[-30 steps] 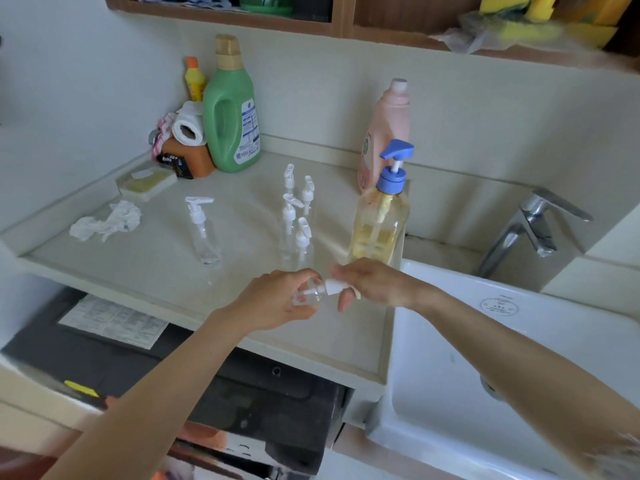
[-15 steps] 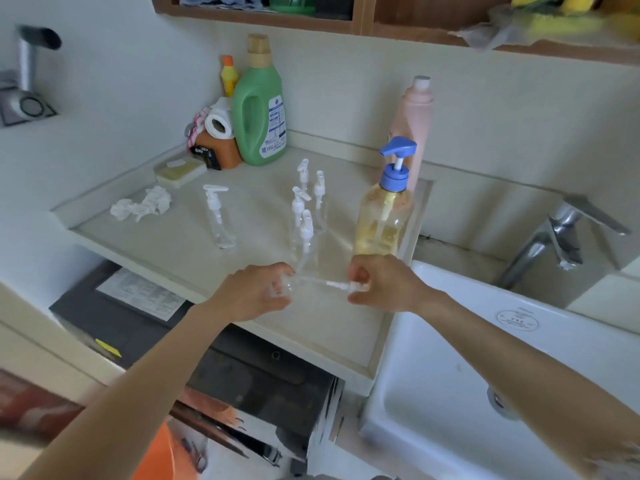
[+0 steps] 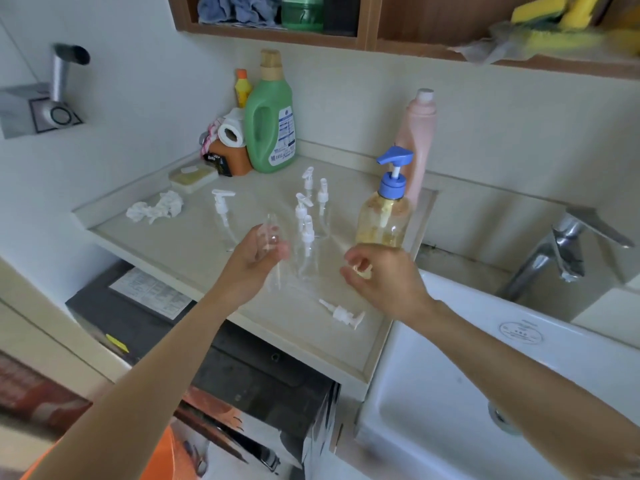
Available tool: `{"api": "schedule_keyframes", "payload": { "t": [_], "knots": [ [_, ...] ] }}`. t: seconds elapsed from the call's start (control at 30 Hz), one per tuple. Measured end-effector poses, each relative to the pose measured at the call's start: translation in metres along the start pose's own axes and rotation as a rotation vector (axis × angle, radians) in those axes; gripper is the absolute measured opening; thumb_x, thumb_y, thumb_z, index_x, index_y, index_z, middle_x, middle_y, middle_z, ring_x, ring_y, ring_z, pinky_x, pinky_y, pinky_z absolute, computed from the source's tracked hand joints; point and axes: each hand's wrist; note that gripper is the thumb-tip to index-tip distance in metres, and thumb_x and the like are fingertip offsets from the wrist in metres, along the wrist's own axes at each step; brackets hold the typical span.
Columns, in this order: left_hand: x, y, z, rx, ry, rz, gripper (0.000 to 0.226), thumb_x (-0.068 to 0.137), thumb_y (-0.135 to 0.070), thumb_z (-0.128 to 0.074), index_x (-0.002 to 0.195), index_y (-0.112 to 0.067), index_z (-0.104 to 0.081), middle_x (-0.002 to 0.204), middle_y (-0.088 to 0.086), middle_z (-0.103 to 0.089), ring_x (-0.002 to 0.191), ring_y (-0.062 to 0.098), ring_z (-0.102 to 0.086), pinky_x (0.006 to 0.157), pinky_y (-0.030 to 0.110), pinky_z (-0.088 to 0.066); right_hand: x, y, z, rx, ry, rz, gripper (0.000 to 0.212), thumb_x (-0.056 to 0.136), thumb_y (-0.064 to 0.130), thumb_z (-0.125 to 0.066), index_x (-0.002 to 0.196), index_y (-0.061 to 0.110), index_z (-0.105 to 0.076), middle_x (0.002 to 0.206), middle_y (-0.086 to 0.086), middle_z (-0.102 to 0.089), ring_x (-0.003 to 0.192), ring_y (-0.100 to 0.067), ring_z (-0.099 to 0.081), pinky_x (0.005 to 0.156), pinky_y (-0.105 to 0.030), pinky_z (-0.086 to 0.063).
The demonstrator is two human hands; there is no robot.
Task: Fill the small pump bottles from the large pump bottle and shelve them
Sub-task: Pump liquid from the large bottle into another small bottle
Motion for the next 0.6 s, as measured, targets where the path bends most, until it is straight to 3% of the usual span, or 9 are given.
{"api": "schedule_keyframes", "payload": {
  "t": [0.1, 0.17, 0.27, 0.33, 0.47, 0.6],
  "knots": [
    [0.011, -0.036, -0.015, -0.03, 0.023, -0.086, 0.05, 0.07, -0.053, -0.066, 0.108, -0.026, -0.051, 0.107, -0.004, -0.067, 0.098, 0.014, -0.066, 0.092, 0.033, -0.049, 0.031, 0.007, 0.05, 0.148, -0.438, 0.209, 0.006, 0.083, 0.009, -0.062, 0.082, 0.011, -0.068, 0.076, 0.013, -0.06, 0.067, -0.006, -0.056, 0.068, -0.013, -0.046],
    [0.018, -0.059, -0.03, 0.006, 0.049, -0.142, 0.049, 0.078, -0.047, -0.07, 0.111, -0.018, -0.05, 0.112, 0.002, -0.066, 0.1, 0.014, -0.065, 0.089, 0.031, -0.048, 0.055, 0.003, 0.077, 0.176, -0.57, 0.238, 0.012, 0.085, 0.011, -0.058, 0.088, 0.007, -0.069, 0.086, 0.008, -0.063, 0.076, -0.006, -0.057, 0.075, -0.013, -0.044],
    [0.026, -0.078, -0.054, -0.002, 0.084, -0.15, 0.033, 0.089, -0.031, -0.064, 0.116, -0.018, -0.05, 0.107, 0.004, -0.065, 0.094, 0.01, -0.062, 0.087, 0.036, -0.048, 0.082, -0.012, 0.094, 0.119, -0.561, 0.188, 0.03, 0.088, 0.025, -0.05, 0.105, 0.009, -0.069, 0.109, -0.001, -0.066, 0.104, -0.018, -0.061, 0.085, -0.029, -0.048],
    [0.029, -0.084, -0.066, 0.015, 0.102, -0.139, 0.026, 0.09, -0.032, -0.063, 0.114, -0.03, -0.052, 0.1, -0.007, -0.064, 0.092, 0.006, -0.06, 0.085, 0.036, -0.05, 0.089, -0.022, 0.095, 0.112, -0.473, 0.187, 0.039, 0.088, 0.032, -0.047, 0.111, 0.009, -0.068, 0.117, -0.004, -0.065, 0.113, -0.019, -0.058, 0.093, -0.028, -0.045],
    [0.035, -0.084, -0.077, 0.115, 0.119, -0.149, 0.022, 0.088, -0.031, -0.067, 0.097, -0.044, -0.052, 0.091, -0.01, -0.061, 0.08, 0.004, -0.06, 0.07, 0.028, -0.044, 0.089, -0.034, 0.092, 0.182, -0.355, 0.173, 0.033, 0.09, 0.029, -0.05, 0.104, 0.01, -0.073, 0.109, 0.0, -0.069, 0.103, -0.008, -0.061, 0.091, -0.013, -0.042],
    [0.039, -0.084, -0.082, 0.135, 0.082, -0.123, 0.033, 0.085, -0.033, -0.069, 0.115, -0.035, -0.055, 0.093, -0.008, -0.062, 0.09, 0.011, -0.063, 0.076, 0.03, -0.047, 0.087, -0.042, 0.084, 0.241, -0.343, 0.182, 0.024, 0.09, 0.018, -0.055, 0.099, 0.009, -0.075, 0.101, 0.002, -0.071, 0.099, -0.006, -0.063, 0.091, -0.013, -0.044]
  ]
}}
Point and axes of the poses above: each hand's wrist, its own x-axis towards the middle knuckle, its own z-axis out of the back of the hand, y = z × x
